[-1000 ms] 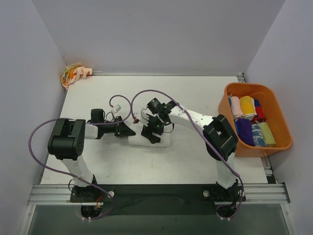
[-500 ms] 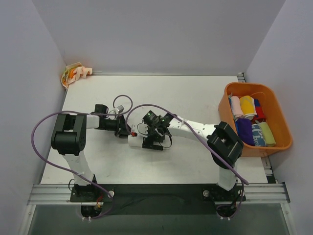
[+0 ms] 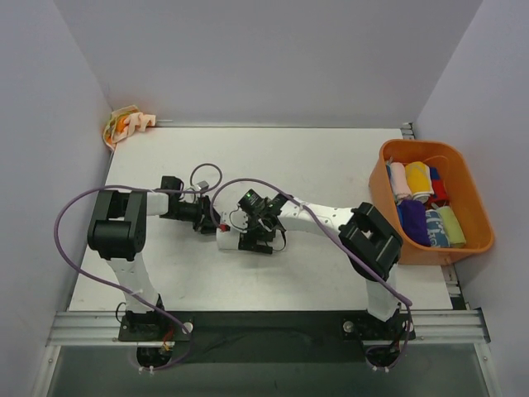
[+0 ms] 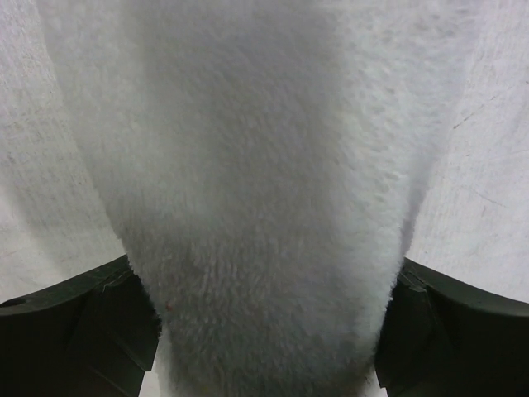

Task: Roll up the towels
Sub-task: Place the rolled towel into the container

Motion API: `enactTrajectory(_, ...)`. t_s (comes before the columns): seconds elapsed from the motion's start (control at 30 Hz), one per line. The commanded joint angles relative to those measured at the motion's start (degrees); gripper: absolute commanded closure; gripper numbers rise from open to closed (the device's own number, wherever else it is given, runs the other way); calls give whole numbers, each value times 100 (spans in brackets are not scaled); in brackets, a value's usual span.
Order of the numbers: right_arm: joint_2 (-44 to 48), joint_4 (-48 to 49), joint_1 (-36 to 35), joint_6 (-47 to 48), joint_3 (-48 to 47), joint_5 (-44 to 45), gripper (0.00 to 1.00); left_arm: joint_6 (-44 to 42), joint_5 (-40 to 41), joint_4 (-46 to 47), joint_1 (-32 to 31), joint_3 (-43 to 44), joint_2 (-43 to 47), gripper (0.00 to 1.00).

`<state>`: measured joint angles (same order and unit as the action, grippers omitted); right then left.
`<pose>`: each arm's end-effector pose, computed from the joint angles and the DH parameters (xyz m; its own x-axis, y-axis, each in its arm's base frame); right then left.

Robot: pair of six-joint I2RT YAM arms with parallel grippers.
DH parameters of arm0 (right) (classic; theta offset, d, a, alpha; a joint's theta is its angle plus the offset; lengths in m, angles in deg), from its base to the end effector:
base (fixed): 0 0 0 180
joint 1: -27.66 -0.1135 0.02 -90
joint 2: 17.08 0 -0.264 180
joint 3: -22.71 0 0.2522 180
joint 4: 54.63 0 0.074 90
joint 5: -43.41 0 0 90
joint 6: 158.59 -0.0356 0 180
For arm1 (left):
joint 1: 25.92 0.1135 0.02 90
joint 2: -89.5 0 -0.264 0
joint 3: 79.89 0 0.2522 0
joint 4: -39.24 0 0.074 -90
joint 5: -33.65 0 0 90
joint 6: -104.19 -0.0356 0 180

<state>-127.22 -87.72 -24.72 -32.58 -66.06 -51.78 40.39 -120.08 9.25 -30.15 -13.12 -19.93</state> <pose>0.2473 0.3262 0.1804 0.0809 -0.8543 -0.5135 -0.9561 0.0791 -0.2822 0.3168 -0.0554 0.1059 -0.9863 -0.1230 0.1103 -0.1517 0.4094 -0.8996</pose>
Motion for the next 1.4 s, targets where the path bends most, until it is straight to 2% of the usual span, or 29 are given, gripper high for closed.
enactTrajectory(0.0,-218,-115,193,-42,161,-403,15,-106,615,-161,80,16,-176,90)
enactTrajectory(0.03,-218,-123,228,-15,187,-613,15,-88,563,-57,115,-1,-184,84)
enactTrajectory(0.1,-296,-176,272,55,197,-755,22,-97,528,-21,150,-10,-167,77)
enactTrajectory(0.13,-340,-220,298,64,162,-816,36,-114,528,-21,159,-10,-149,75)
enactTrajectory(0.2,-481,-351,369,3,30,-861,53,-202,571,-21,194,-19,-18,63)
enactTrajectory(0.23,-499,-413,404,-50,-5,-922,63,-237,598,-21,221,-37,61,49)
enactTrajectory(0.3,-473,-606,571,-251,-110,-1229,73,-387,817,-125,352,-72,350,30)
enactTrajectory(0.33,-446,-711,649,-357,-155,-1378,88,-465,992,-161,396,-81,482,14)
enactTrajectory(0.37,-368,-930,798,-680,-216,-1780,97,-510,1298,-179,666,-89,623,7)
enactTrajectory(0.4,-306,-1028,887,-857,-338,-1966,100,-510,1397,-127,782,-124,929,3)
enactTrajectory(0.53,220,-1195,1151,-1587,-419,-2434,100,-562,1819,32,1134,-204,1844,3)
enactTrajectory(0.7,818,-1318,1537,-2396,-620,-2408,100,-1142,2556,-73,1135,-169,3056,3)
enactTrajectory(0.8,1267,-1529,2081,-2757,-840,-2329,100,-1520,2750,-327,1039,-11,3470,3)
enactTrajectory(0.93,1916,-2055,2995,-2705,-1191,-2162,100,-1863,3155,-583,670,244,3867,3)
enactTrajectory(1.03,2163,-2468,3987,-2319,-1736,-2013,100,-1925,3269,-548,467,280,4104,3)
enactTrajectory(1.07,2173,-2574,4547,-2135,-1885,-2038,100,-1917,3270,-531,258,271,4131,2)
enactTrajectory(1.13,2164,-2776,5174,-2019,-2307,-2152,100,-1864,3279,-522,151,297,4131,3)
enactTrajectory(1.17,2147,-2821,5786,-1949,-2430,-2292,100,-1838,3305,-530,90,323,4070,3)
enactTrajectory(1.27,2015,-2945,6449,-1826,-2853,-2311,100,-1636,3366,-522,71,359,3956,3)
enactTrajectory(1.37,1778,-2953,7021,-1633,-3117,-1864,100,-1539,3358,-539,71,368,3868,3)
